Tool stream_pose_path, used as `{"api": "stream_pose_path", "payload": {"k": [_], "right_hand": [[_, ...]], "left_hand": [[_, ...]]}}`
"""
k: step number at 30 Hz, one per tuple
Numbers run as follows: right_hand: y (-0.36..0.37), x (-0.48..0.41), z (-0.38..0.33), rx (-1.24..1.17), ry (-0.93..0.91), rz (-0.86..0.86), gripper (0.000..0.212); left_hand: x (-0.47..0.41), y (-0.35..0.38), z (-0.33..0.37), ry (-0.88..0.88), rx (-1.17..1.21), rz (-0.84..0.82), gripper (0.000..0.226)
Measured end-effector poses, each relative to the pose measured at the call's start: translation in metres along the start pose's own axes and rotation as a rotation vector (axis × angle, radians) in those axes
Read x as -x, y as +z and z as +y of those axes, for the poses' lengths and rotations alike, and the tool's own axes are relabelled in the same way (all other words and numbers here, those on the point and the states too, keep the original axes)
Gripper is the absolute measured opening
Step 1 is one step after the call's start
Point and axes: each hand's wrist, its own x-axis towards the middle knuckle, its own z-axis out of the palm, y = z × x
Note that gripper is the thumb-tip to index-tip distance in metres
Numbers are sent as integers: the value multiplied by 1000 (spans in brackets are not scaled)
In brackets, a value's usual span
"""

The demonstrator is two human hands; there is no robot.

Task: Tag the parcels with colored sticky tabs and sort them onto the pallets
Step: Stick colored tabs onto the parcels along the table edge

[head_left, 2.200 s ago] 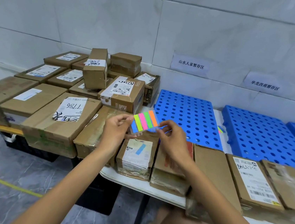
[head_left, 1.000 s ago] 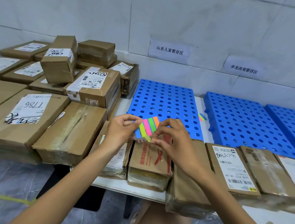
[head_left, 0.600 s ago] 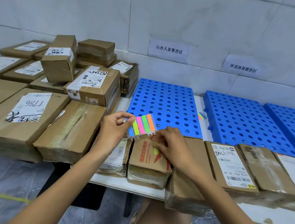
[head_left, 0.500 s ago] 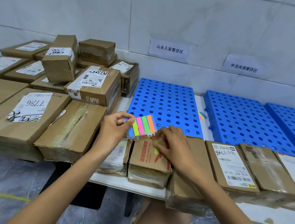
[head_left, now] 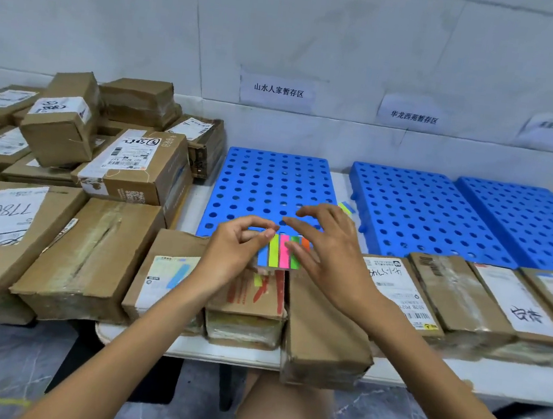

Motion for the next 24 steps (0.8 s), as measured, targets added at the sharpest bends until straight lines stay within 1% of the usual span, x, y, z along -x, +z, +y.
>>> {"api": "stream_pose_path", "payload": {"k": [2,6,8,11,13,17,20,24], "right_hand": [[2,8,7,91,-23,-20,36],[2,18,19,154,-59,53,31],[2,22,22,140,-68,126,27],[-1,24,23,21,-15,185,18],[-4,25,23,-84,50,163,16],[-4,25,23,-201,132,120,23],[-4,28,22,-219,128,103,24],[-8,31,24,-220,114,60,14]], "left_hand": [[0,11,3,-17,17,-15,11],[0,25,3,-12,47,-50,15],[0,27,0,-21,36,-56,14],[1,30,0,-40,39,-37,12],[2,33,2,-39,45,-39,12],[3,38,4,-46,56,-86,23],[2,45,6,-86,88,-81,14],[-1,51,5,-96,136,-50,8]]}}
